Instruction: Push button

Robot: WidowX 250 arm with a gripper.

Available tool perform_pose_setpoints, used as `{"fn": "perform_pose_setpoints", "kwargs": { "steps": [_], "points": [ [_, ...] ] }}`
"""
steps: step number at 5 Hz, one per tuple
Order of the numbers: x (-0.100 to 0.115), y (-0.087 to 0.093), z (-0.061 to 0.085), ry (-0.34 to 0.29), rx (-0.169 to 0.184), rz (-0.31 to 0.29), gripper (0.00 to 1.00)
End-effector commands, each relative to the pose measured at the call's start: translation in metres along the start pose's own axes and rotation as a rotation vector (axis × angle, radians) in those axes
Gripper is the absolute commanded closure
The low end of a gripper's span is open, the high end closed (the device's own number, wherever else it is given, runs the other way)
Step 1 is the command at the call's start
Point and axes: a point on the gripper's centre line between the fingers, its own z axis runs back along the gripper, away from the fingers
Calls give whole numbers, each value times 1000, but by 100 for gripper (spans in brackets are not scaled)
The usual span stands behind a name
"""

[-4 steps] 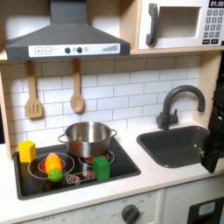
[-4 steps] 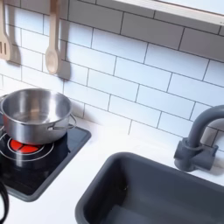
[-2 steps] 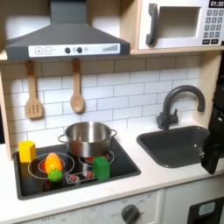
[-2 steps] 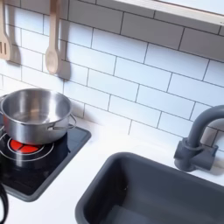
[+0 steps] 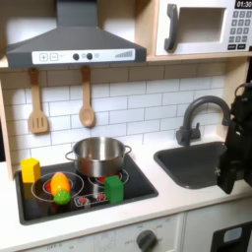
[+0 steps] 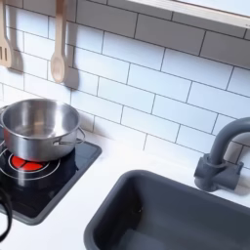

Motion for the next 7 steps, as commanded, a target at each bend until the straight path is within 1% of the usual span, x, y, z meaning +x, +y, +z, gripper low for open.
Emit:
{"fn": "perform_pose_setpoints", "kwargs": {
  "steps": [1,2,3,4,5,6,7],
  "points": [
    [23,15,-1,-47,35,35,0],
    [37,13,-4,-62,15,36,0],
    [52,12,-5,-83,14,32,3],
    [64,10,-16,-73,2,35,100],
    [79,10,-28,-53,-23,31,100],
    [91,8,-30,-68,-40,22,100],
    [108,16,-27,-115,-32,49,100]
  ]
}}
